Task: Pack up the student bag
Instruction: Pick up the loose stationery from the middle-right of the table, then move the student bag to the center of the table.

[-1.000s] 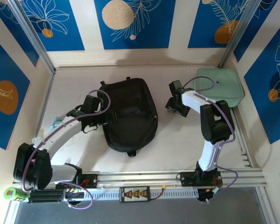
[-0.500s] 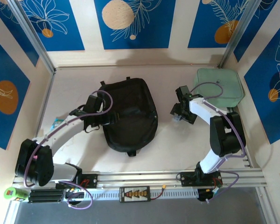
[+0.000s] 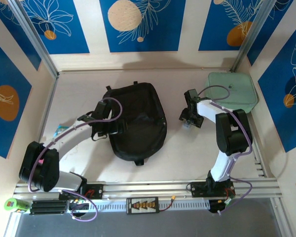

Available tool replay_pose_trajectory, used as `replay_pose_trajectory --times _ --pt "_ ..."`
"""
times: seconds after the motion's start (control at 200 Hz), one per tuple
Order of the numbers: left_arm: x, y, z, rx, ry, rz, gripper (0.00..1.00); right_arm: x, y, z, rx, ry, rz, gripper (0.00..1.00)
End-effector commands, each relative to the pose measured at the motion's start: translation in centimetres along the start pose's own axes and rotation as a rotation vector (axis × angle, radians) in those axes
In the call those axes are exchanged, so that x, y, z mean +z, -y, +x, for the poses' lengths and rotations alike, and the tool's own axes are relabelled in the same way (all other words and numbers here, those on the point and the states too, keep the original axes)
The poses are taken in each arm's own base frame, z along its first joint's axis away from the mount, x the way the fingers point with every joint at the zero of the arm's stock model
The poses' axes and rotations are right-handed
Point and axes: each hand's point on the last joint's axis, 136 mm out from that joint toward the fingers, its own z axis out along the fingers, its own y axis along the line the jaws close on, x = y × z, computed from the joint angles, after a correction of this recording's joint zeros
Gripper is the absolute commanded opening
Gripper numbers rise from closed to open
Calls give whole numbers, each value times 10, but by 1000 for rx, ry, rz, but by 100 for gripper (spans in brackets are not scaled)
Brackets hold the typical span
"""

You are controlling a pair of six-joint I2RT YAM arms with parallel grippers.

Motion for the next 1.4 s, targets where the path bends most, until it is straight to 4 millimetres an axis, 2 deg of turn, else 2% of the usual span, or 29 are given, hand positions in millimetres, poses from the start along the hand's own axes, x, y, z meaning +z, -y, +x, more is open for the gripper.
replay_pose_trajectory --times 0.0,0.25,0.41,0.48,0.535,0.68,0.77,0.875,0.98,1.06,1.155,1.235,1.395 --pt "8 11 10 -16 -42 44 92 3 -6 1 -24 -32 -21 67" --pt "15 46 29 2 -82 129 86 6 -4 8 -43 -60 -19 48" --pt "13 71 47 -48 -93 214 84 1 -4 11 -53 -48 -41 43" --pt "8 77 52 -53 -76 239 84 -5 -4 11 -44 -31 -54 43" --pt "1 73 52 -44 -62 227 85 -11 -4 9 -38 -14 -67 43" --pt "-27 54 33 53 12 109 94 -38 -13 2 -63 46 -128 42" --pt "-43 52 11 119 47 70 95 -56 -23 0 -92 80 -178 42" --pt "-49 48 -18 180 74 18 94 -78 -36 2 -126 112 -247 42" --pt "-37 54 -43 226 70 -2 88 -99 -47 4 -157 141 -297 42" --pt "-24 69 -59 273 64 17 79 -112 -56 8 -177 149 -336 42" --pt "-3 92 -68 302 46 101 68 -122 -67 15 -201 141 -377 42" --pt "13 112 -65 304 9 195 56 -128 -77 21 -220 131 -407 41" --pt "34 131 -45 312 -50 238 41 -130 -86 30 -226 116 -433 41"
